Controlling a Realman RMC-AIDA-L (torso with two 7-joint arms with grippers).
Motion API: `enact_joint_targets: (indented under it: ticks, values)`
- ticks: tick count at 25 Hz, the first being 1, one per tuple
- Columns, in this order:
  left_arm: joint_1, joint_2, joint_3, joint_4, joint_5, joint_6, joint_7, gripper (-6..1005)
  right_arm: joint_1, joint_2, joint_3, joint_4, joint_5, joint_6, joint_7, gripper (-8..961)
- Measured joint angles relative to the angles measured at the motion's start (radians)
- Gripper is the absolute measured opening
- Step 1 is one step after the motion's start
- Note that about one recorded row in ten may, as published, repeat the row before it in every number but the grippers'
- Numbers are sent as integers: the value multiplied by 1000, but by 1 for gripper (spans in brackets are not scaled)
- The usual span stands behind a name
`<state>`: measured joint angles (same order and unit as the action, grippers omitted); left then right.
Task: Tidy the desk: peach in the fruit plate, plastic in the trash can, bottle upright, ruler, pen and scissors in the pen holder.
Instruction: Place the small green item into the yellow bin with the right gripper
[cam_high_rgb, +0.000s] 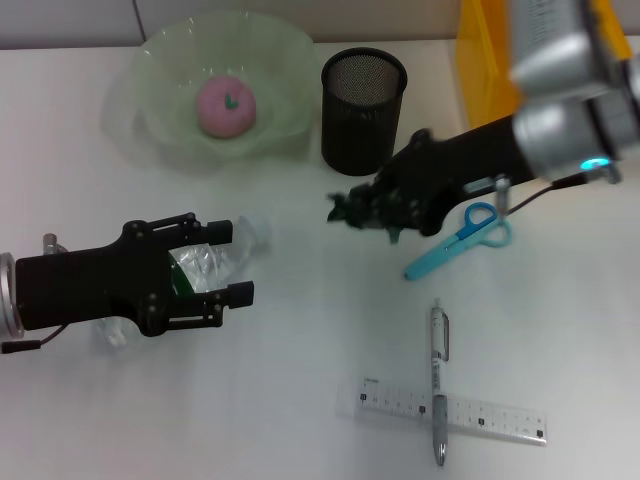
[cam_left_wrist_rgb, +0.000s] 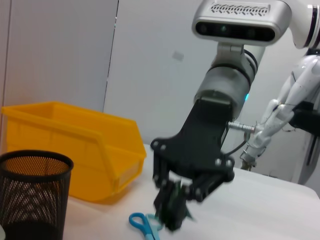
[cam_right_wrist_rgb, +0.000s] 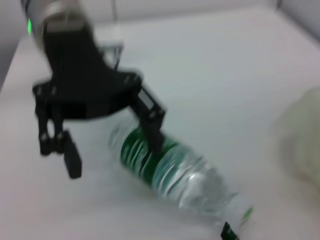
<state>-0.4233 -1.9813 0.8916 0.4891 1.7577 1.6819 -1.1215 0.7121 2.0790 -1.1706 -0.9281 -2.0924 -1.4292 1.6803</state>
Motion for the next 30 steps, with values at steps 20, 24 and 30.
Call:
enact_joint_targets:
  ticks: [20, 24, 30]
  values:
    - [-9, -46, -22, -2, -1, 7, 19, 798, -216, -8, 496, 520, 457, -224, -702, 92]
    - [-11, -47, -22, 1, -1, 7, 19, 798, -216, -4, 504, 533, 458, -227, -722, 91]
    - [-11, -48, -22, 1, -1, 7, 19, 798, -211, -1, 505, 552, 481, -219, -755, 90]
